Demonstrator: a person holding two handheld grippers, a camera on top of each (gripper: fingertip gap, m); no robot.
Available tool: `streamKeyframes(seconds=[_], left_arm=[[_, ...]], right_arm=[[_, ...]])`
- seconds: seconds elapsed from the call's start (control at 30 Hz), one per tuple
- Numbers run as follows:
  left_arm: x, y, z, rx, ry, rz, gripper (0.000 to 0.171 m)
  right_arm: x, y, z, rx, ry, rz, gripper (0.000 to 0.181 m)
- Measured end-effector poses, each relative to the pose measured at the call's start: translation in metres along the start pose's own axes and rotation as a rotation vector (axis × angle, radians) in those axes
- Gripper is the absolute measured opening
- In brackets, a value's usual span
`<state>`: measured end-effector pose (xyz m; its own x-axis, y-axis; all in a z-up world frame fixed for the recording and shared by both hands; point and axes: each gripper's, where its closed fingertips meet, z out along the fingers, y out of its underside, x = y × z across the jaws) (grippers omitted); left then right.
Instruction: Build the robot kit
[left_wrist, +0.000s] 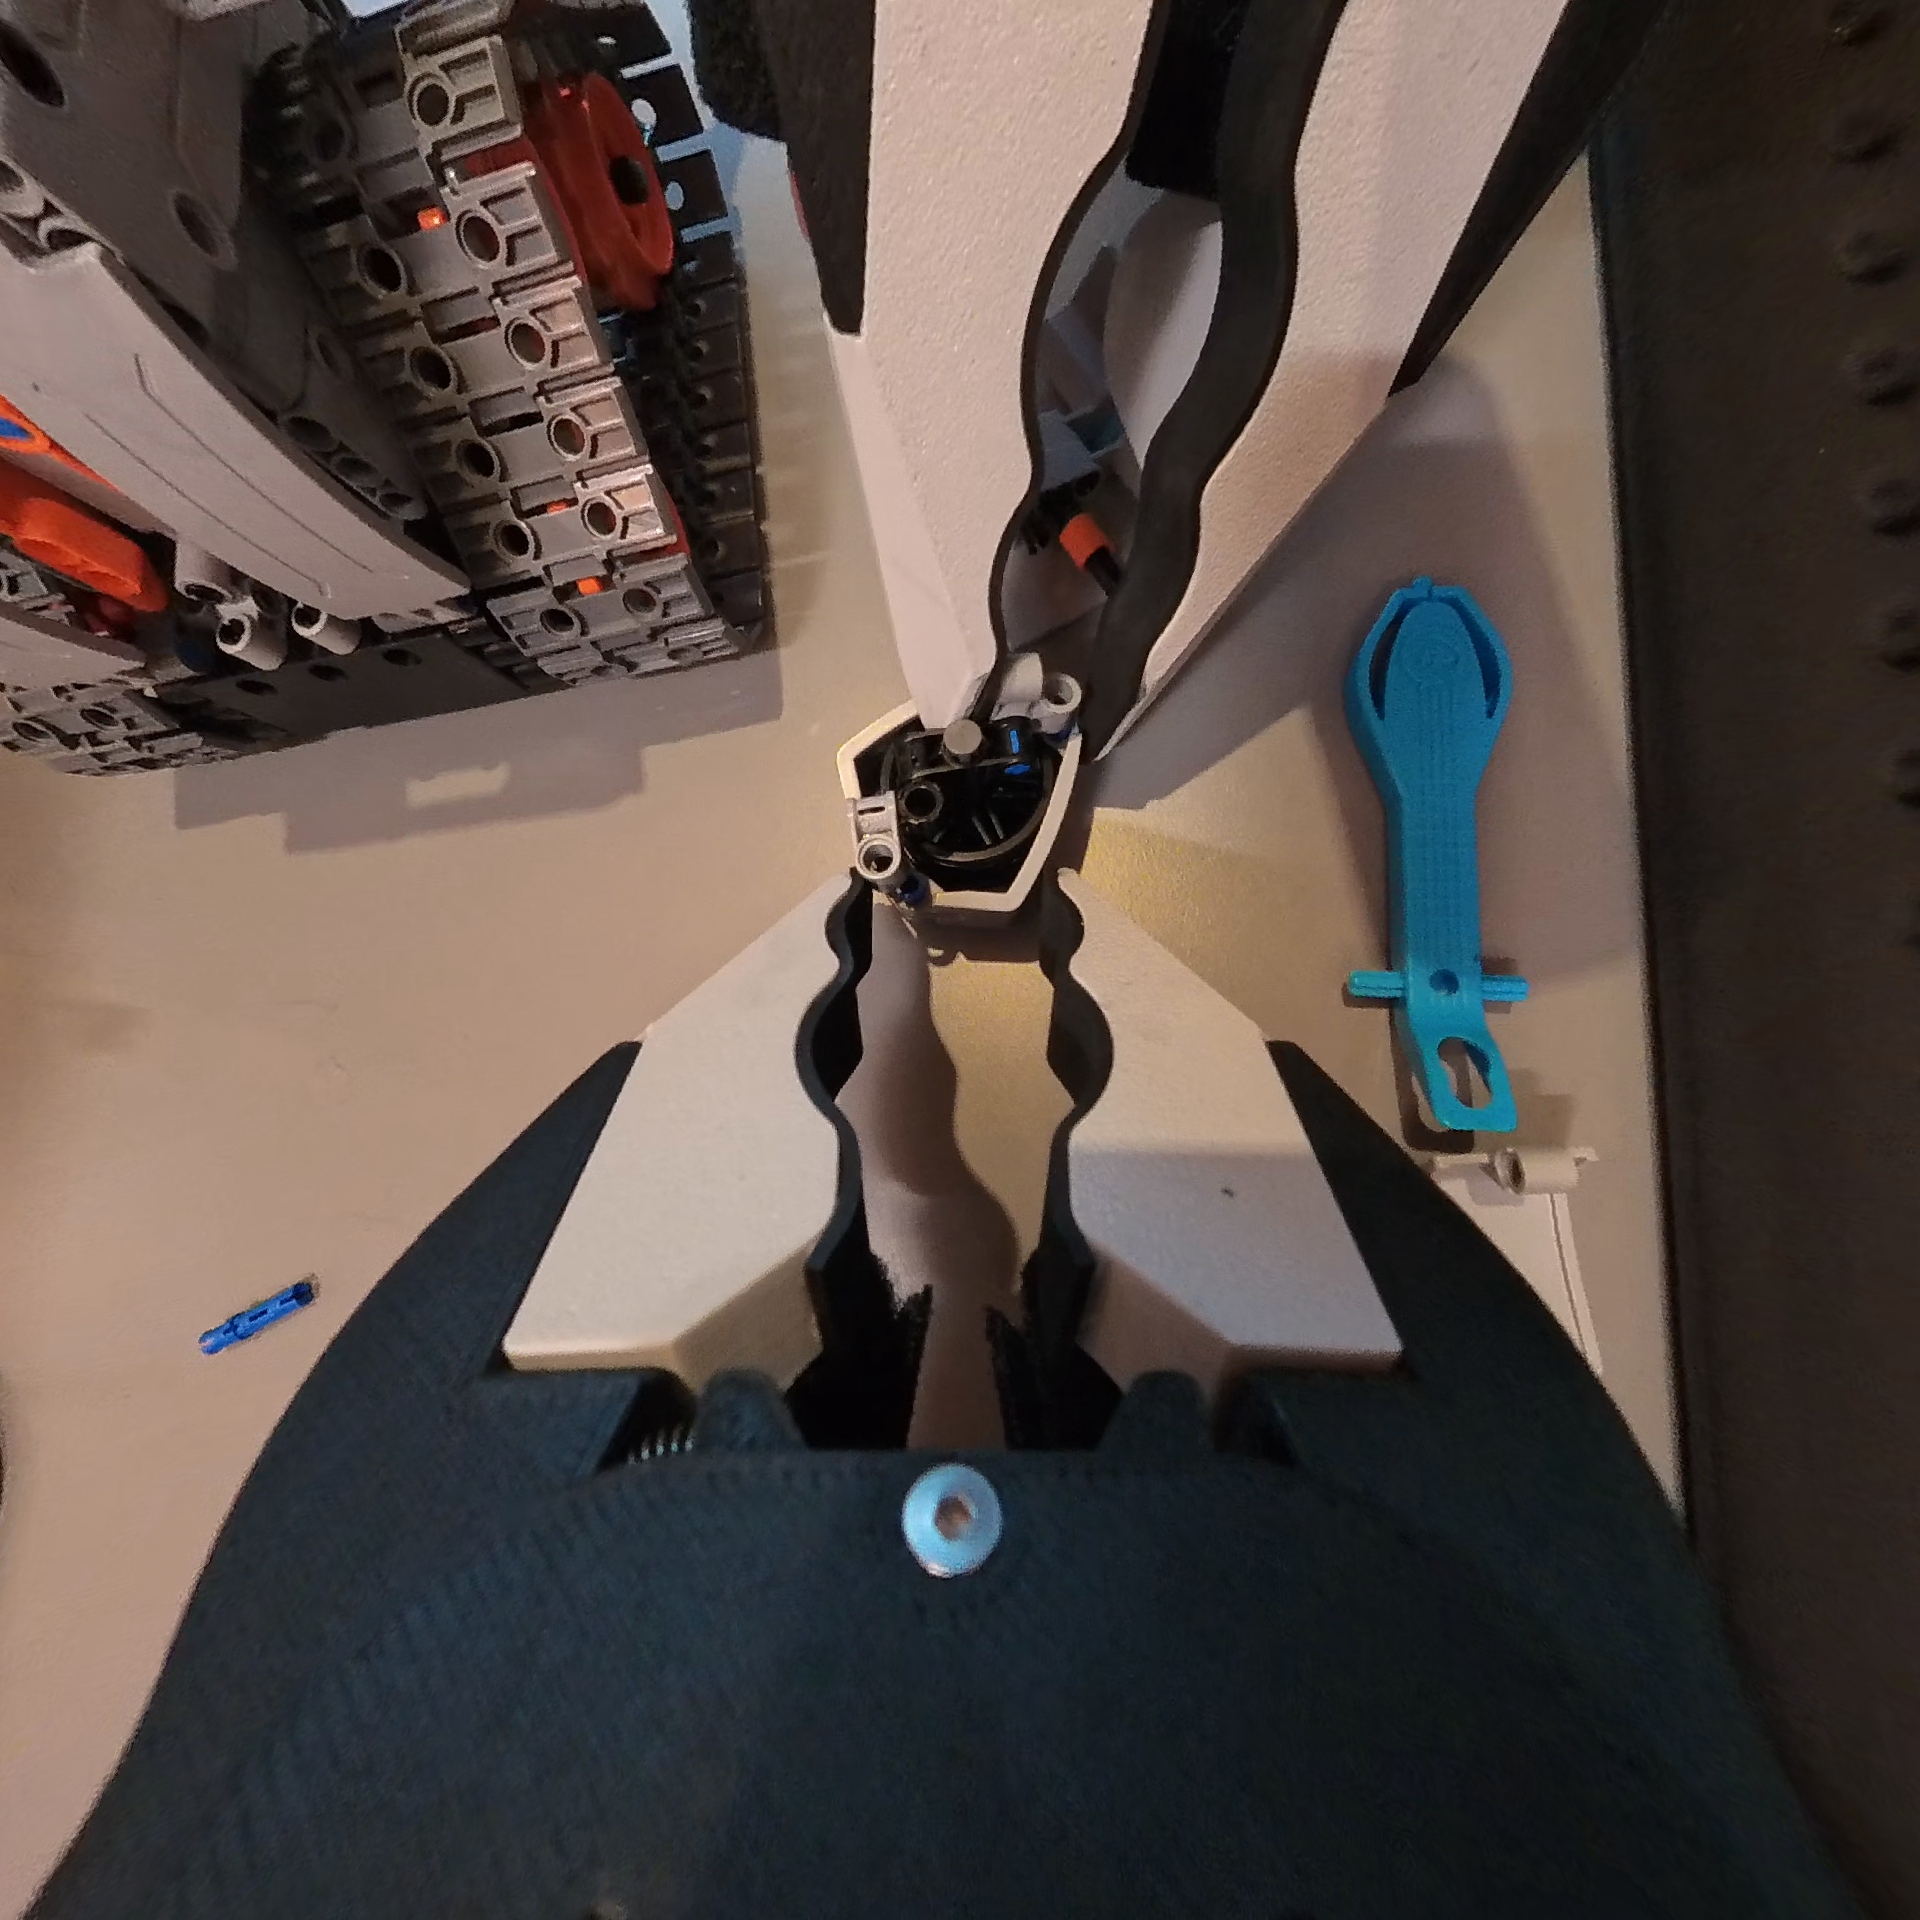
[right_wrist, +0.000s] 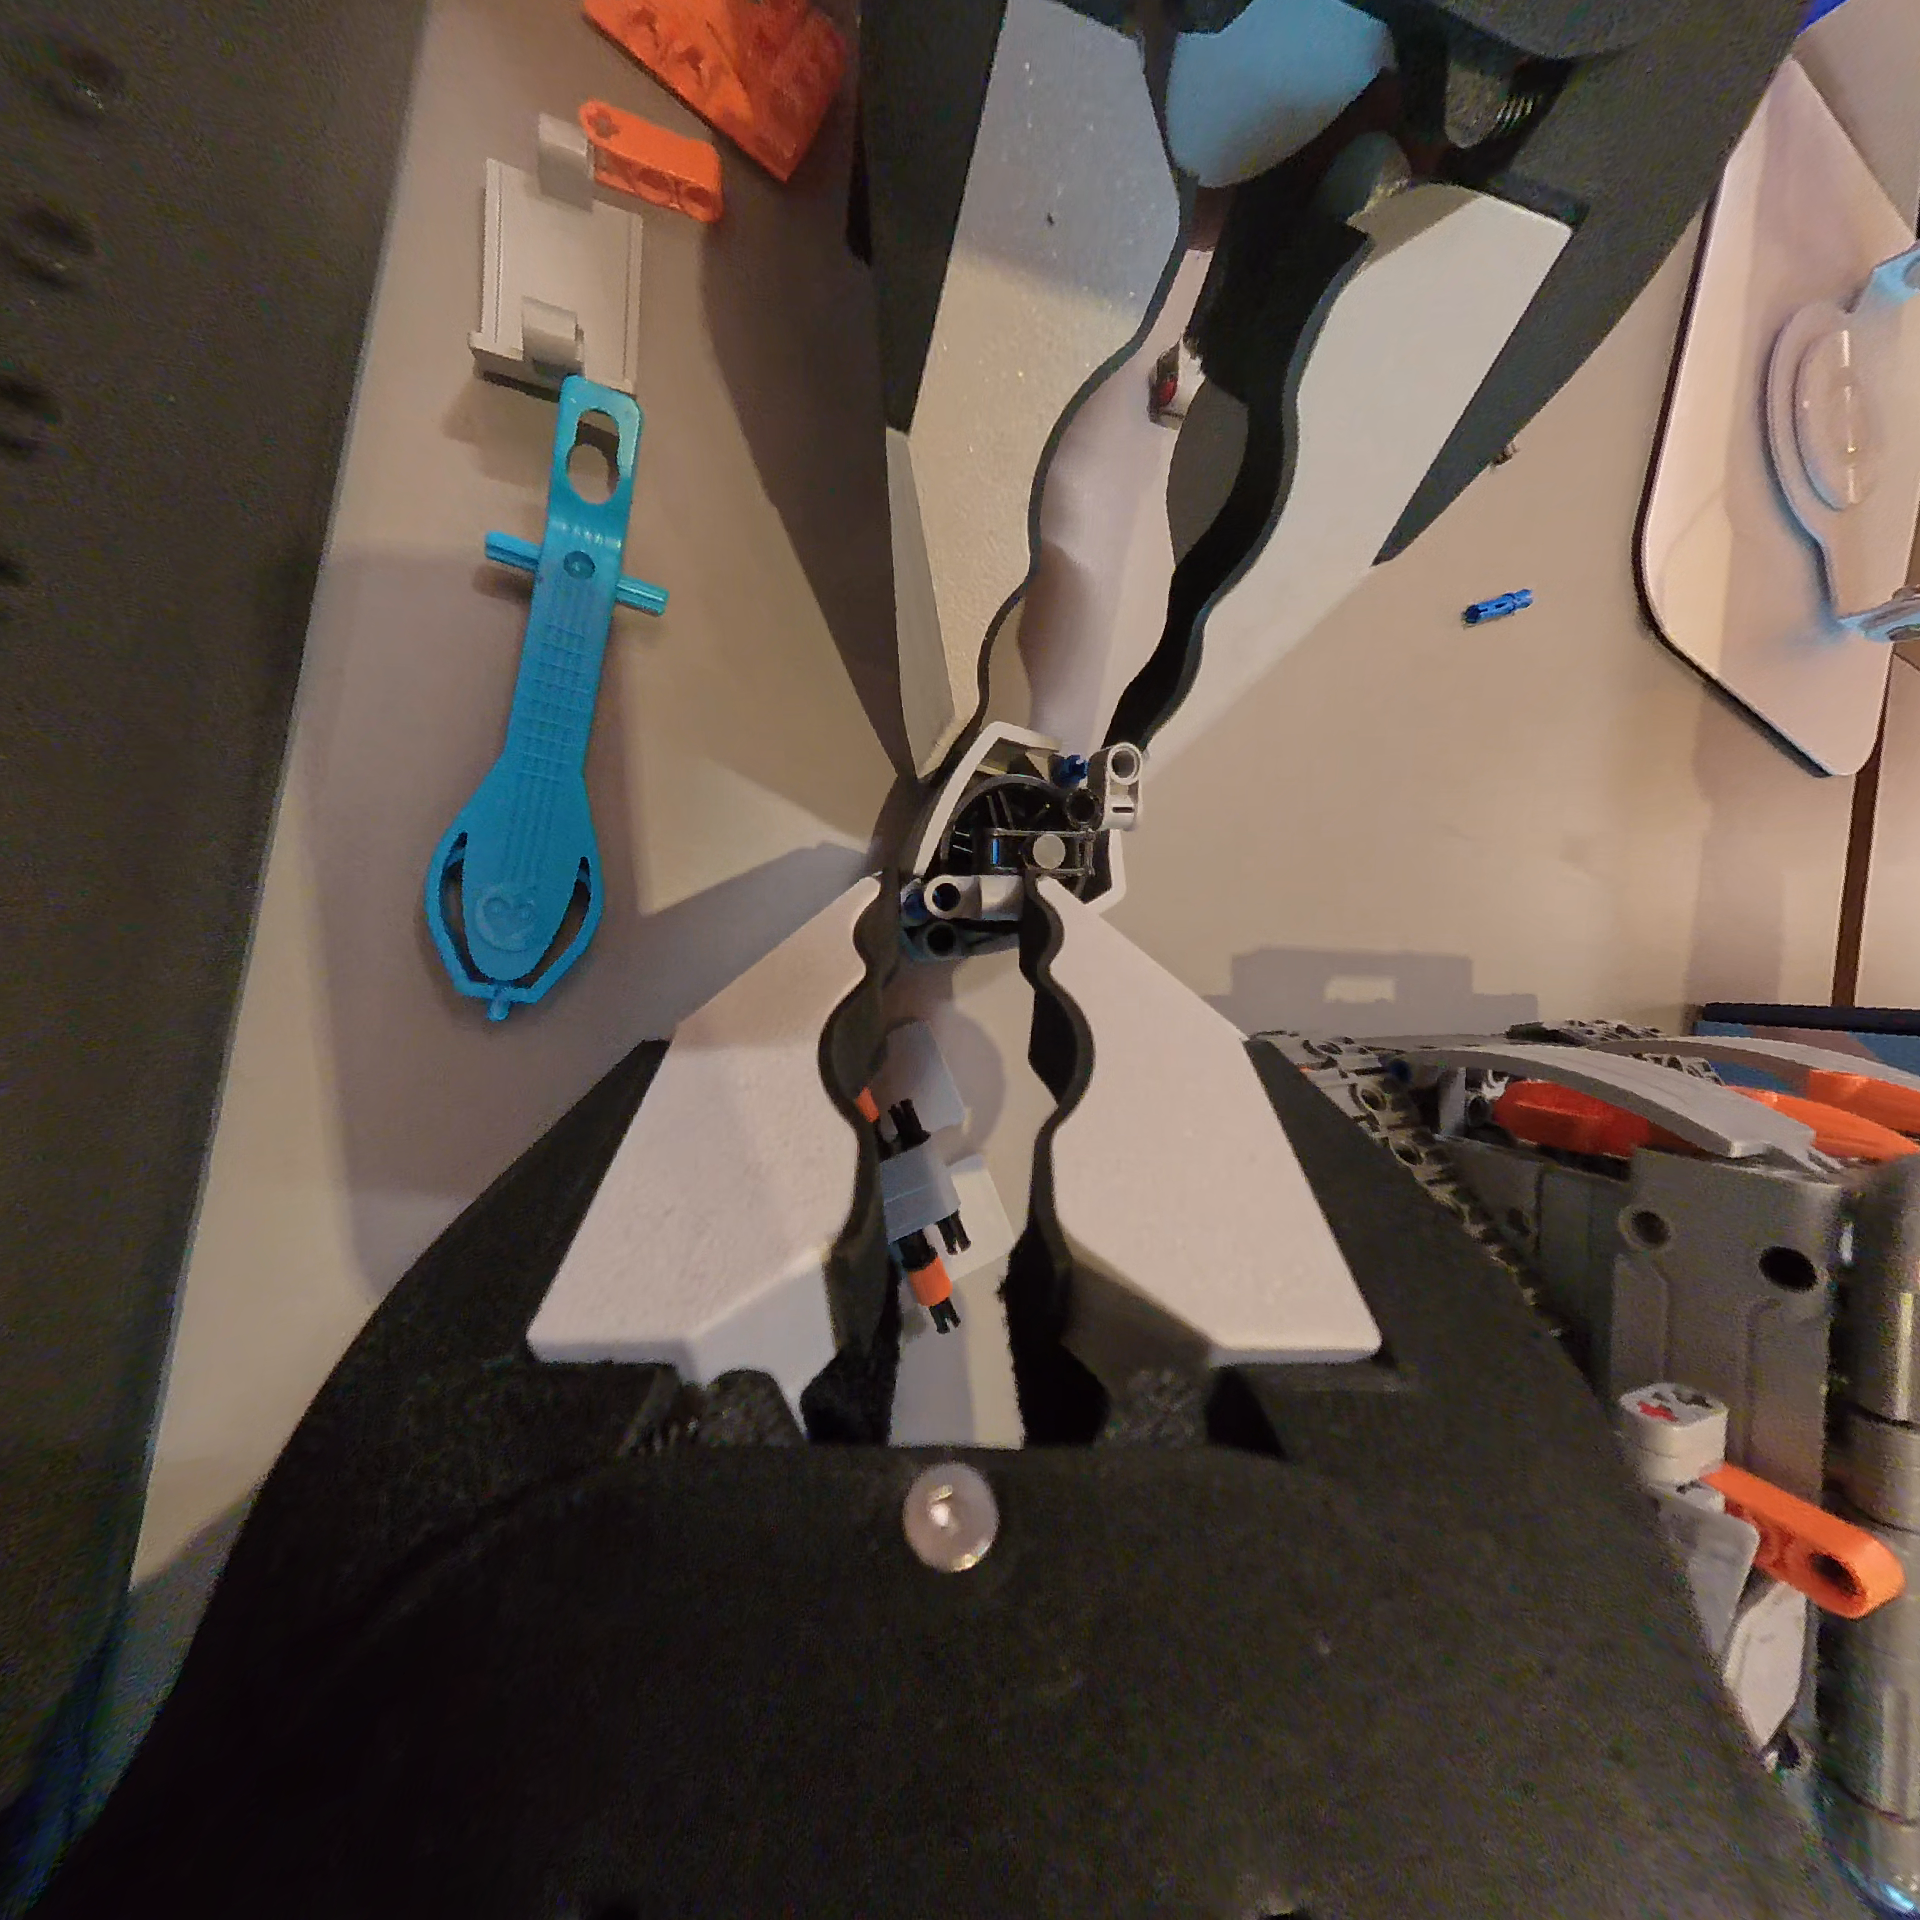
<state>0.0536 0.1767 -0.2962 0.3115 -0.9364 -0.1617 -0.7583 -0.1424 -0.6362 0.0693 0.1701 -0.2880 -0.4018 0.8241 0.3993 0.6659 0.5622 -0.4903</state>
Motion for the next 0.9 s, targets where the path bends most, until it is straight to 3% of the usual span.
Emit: streamKeyframes(seconds=[0.9], left_arm=[[0.0004,-0.0009,0.0048,0.029,0.013,-0.022,0.031]], right_arm=[[-0.0006,0.0027,-0.0006,0.011,-0.019,-0.009,0.017]])
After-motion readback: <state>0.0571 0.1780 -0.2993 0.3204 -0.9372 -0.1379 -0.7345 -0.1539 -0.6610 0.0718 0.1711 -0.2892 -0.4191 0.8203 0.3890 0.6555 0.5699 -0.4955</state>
